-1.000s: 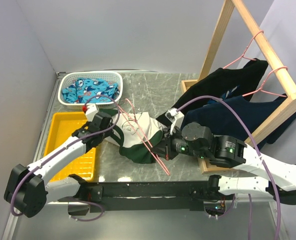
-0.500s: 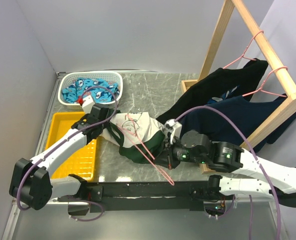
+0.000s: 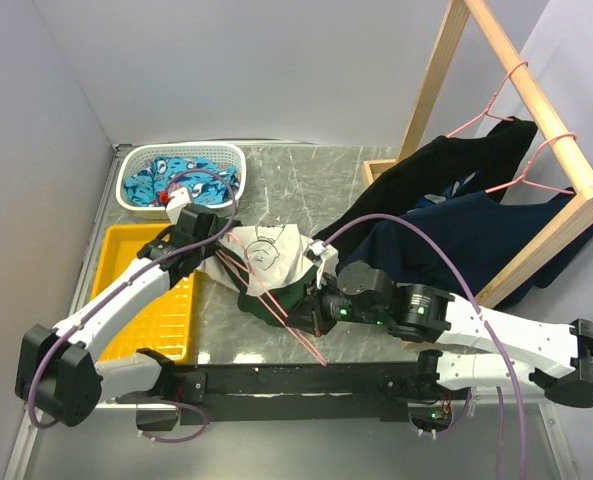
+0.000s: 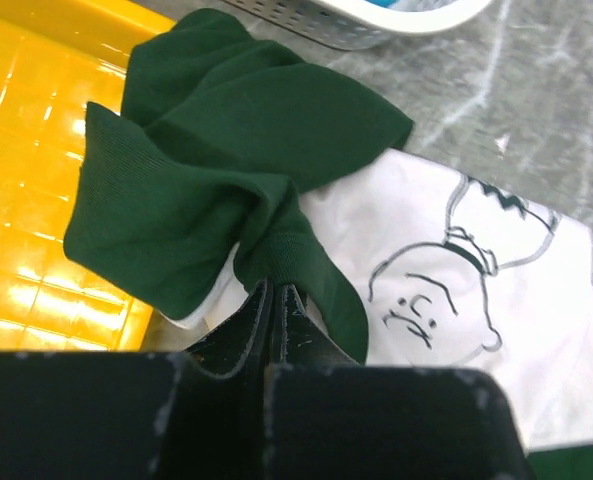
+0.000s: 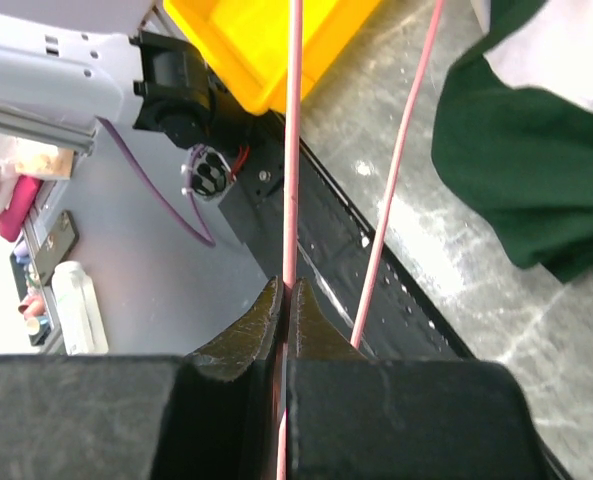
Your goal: Place the t-shirt on the hanger
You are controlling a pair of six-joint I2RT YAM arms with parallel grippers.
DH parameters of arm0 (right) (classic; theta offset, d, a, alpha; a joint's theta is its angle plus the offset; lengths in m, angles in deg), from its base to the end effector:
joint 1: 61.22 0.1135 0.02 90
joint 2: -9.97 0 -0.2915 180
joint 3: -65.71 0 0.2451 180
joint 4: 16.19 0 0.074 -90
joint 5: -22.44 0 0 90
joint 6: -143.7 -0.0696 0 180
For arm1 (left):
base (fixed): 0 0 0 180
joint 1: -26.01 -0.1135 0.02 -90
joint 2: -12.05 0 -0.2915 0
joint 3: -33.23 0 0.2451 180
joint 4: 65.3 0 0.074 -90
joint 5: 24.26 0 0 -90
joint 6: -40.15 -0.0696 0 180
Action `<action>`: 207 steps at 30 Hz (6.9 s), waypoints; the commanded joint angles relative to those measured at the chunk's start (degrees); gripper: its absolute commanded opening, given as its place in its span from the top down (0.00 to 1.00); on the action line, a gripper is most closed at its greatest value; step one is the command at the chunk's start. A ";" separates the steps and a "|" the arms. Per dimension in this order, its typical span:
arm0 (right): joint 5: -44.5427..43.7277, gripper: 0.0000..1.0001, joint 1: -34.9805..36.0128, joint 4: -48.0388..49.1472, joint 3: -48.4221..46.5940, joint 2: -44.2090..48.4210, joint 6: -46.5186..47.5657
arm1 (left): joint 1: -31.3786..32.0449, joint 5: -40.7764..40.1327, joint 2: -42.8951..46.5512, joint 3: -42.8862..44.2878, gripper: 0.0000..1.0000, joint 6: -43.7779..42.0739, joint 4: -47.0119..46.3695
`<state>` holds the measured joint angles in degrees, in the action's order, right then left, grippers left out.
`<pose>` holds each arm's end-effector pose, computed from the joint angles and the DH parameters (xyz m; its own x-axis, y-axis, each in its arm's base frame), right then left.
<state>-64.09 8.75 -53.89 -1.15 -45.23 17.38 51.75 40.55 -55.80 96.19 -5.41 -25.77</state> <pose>0.0723 0.2106 0.3394 -0.6876 -0.1601 -0.7082 -0.6815 0.4786 0.5536 0.2400 -0.0828 0.2667 -0.5336 -0.4461 -0.7185 -0.3563 0.8891 -0.2874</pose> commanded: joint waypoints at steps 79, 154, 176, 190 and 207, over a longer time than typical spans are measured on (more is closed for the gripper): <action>21.76 1.00 -13.46 57.90 0.83 -23.99 -6.22 | 0.02 21.59 21.01 12.56 0.35 -29.68 -1.54; -50.05 0.97 5.88 11.48 -28.10 -57.41 1.07 | -0.34 1.55 5.19 10.88 0.99 -25.99 -10.77; -42.84 1.00 5.52 12.19 -13.23 -30.85 -3.41 | -5.78 -8.12 15.12 11.41 0.99 -30.03 -15.61; -35.55 1.00 0.16 9.73 -11.74 -21.62 -4.29 | -6.58 -10.85 24.96 4.38 0.99 -31.00 -19.30; -31.59 1.00 -5.11 6.13 -11.91 -13.45 -2.71 | -6.58 -14.45 23.13 5.96 0.99 -32.23 -19.30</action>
<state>-94.43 4.12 -45.02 -12.27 -61.80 13.30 45.96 31.35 -31.60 100.06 -34.19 -41.92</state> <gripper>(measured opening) 0.034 0.065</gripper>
